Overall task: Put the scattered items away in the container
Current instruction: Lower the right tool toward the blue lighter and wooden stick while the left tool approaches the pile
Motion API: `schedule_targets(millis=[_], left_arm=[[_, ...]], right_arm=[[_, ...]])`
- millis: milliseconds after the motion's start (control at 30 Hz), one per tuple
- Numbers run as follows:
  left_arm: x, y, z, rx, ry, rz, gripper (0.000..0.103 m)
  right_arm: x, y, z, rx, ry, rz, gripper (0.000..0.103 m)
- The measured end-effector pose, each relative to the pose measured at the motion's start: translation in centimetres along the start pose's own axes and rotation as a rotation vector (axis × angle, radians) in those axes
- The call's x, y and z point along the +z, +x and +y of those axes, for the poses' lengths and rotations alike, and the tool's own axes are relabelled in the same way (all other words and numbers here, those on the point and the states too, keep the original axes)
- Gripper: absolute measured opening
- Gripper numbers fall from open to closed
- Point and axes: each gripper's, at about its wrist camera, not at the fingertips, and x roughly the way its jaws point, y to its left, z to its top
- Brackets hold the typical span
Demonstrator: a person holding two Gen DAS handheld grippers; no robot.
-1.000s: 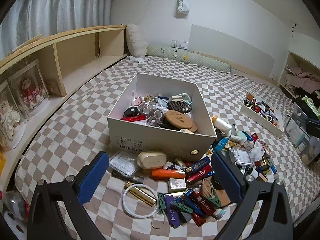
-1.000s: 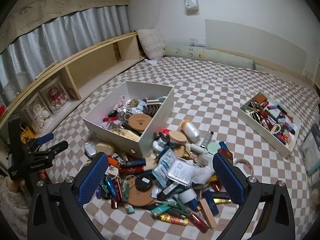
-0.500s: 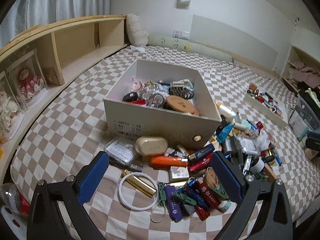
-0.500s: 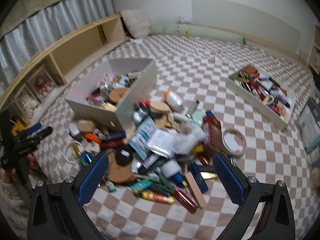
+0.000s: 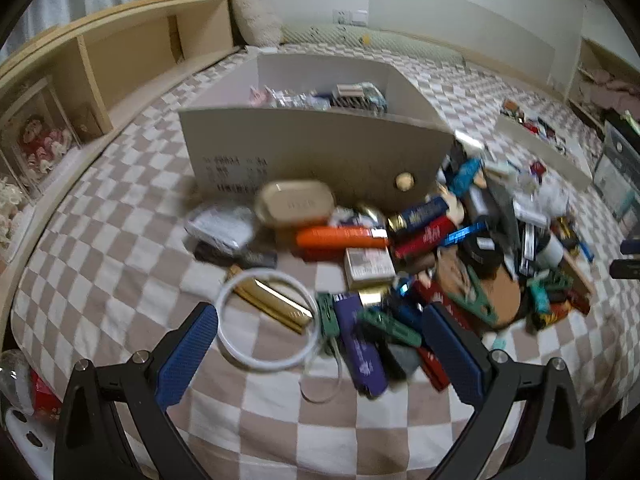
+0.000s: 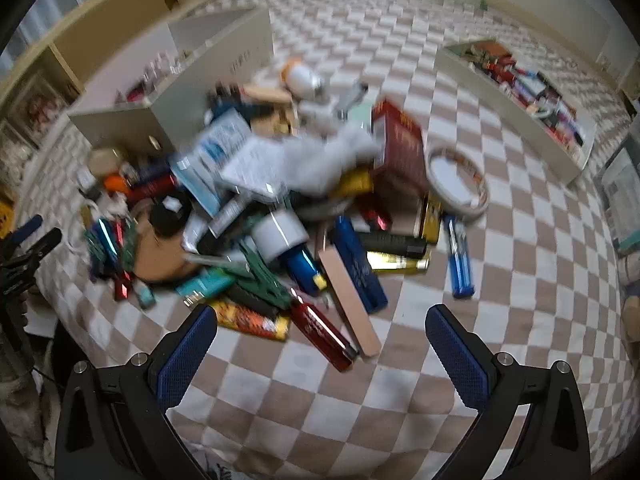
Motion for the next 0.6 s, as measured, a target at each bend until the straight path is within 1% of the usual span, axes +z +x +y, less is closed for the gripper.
schedule_targets(millis=[200,300,333,400,500,533,600], left_arm=[[-2.5,1.4,-1.5,-0.007,0.025,0.013,0.103],[-3.4,2.1,-2.4,-0.003,0.049,0.015,0.103],[-3.6,2.4,-2.7,0.005,0.06,0.016,0.103],[-3.9,3.0,-3.1,0.045,0.082,0.02,0.103],[-4.2,3.9,-3.1,0.115,0.104,0.04,0.103],[-4.2,4.1,-2.8,0.137,0.103,0.046,0.103],[-4.2,4.2,-1.5,0.14,0.069,0.054,0.103]], right_arm=[[-0.6,4.1,2.3,0.003,-0.051,0.134,0.103],[-0.8,5.2,4.1,-0.006,-0.1,0.165,0.103],[-0.8,5.4,4.6,-0.011,-0.115,0.168,0.103],[-0.8,5.8,5.4,-0.016,-0.132,0.173,0.103],[-0.8,6.3,6.1,-0.004,-0.117,0.18,0.103],[-0.8,6.6,6.2,0.001,-0.107,0.182,0.103],[-0.8,6.9,6.2,0.006,-0.087,0.186,0.103]])
